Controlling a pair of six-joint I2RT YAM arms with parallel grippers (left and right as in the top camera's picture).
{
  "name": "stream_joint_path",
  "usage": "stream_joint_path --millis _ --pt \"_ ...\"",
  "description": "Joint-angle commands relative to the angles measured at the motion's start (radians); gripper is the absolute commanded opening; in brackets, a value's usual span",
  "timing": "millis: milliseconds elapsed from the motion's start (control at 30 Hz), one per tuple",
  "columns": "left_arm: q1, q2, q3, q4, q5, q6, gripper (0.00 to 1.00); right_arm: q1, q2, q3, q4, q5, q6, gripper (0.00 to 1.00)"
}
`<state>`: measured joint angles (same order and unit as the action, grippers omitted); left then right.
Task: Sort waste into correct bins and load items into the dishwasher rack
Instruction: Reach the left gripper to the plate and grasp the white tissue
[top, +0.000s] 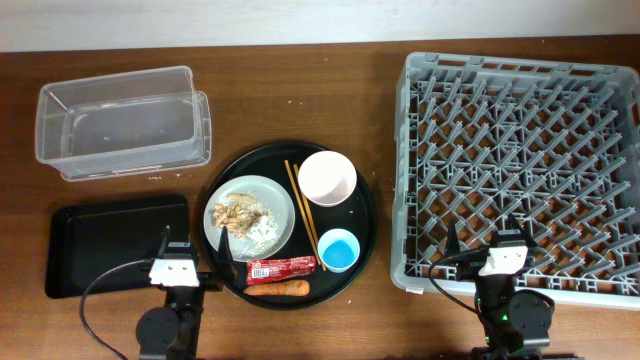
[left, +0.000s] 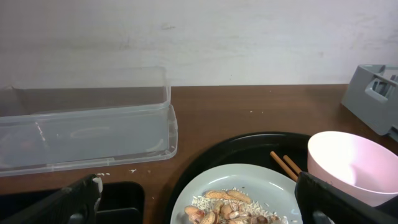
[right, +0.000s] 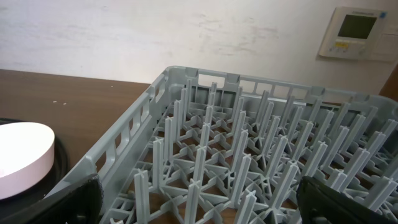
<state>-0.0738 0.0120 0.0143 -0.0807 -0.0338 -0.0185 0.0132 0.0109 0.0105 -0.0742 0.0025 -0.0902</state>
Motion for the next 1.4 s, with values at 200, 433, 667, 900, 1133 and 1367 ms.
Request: stream_joint_path --millis 200,433,667,900,1133,1367 --pt "-0.004 -0.007 -0.006 -0.002 0.011 0.016 0.99 0.007 -0.007 -0.005 -0.005 -0.005 -0.007 0.98" --pt "-0.004 -0.007 -0.006 -0.002 0.011 0.015 0.99 0.007 -0.008 -0.005 -0.005 -0.005 -0.007 0.98" --pt "-0.004 -0.007 -0.006 -0.002 0.011 0.015 0.99 0.007 -0.008 -0.005 -0.005 -0.005 -0.006 0.98" --pt "-0.004 -0.007 -0.005 -0.003 0.027 0.012 0.99 0.007 -0.007 -0.005 -0.005 -0.006 -0.006 0.98" --pt "-0.004 0.074 0.021 -0.031 0.031 0.003 0.99 0.007 -0.007 0.006 -0.018 -0.026 0.097 0.98" --pt "-0.004 0.345 0.276 -0.227 0.032 -0.042 0.99 0.007 0.092 0.209 -0.208 -0.036 0.137 0.98"
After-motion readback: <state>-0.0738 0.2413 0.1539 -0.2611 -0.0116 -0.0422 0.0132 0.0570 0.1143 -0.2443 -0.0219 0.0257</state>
